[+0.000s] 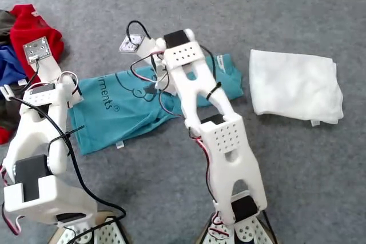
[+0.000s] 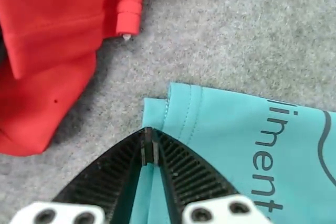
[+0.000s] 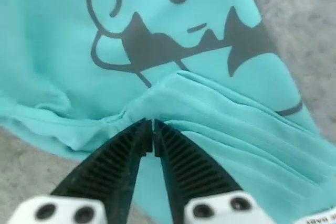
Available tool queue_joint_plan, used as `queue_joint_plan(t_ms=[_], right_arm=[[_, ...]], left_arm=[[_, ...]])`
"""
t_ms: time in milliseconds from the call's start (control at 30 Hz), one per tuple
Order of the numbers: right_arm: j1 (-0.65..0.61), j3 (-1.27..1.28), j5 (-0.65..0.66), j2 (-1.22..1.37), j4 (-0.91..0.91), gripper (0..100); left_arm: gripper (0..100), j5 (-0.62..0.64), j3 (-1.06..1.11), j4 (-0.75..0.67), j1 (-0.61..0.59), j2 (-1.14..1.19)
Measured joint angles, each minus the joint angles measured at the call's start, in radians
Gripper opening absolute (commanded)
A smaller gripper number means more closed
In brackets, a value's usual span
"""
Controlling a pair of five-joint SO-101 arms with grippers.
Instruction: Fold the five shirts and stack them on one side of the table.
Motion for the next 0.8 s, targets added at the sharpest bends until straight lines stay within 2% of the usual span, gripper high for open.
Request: queue_joint_plan(t_ms=[267, 600, 800], right_arm=[[-0.002, -0.028, 0.0, 0.057, 0.02, 1.5], [0.035, -0.413, -0.109, -0.127, 0.181, 1.6], [0.075, -0.347, -0.127, -0.124, 0.184, 1.6]], left_arm=[[3, 0.0, 0.0, 0.0, 0.0, 0.0], [3, 0.0, 0.0, 0.0, 0.0, 0.0], [3, 0.0, 0.0, 0.0, 0.0, 0.0]])
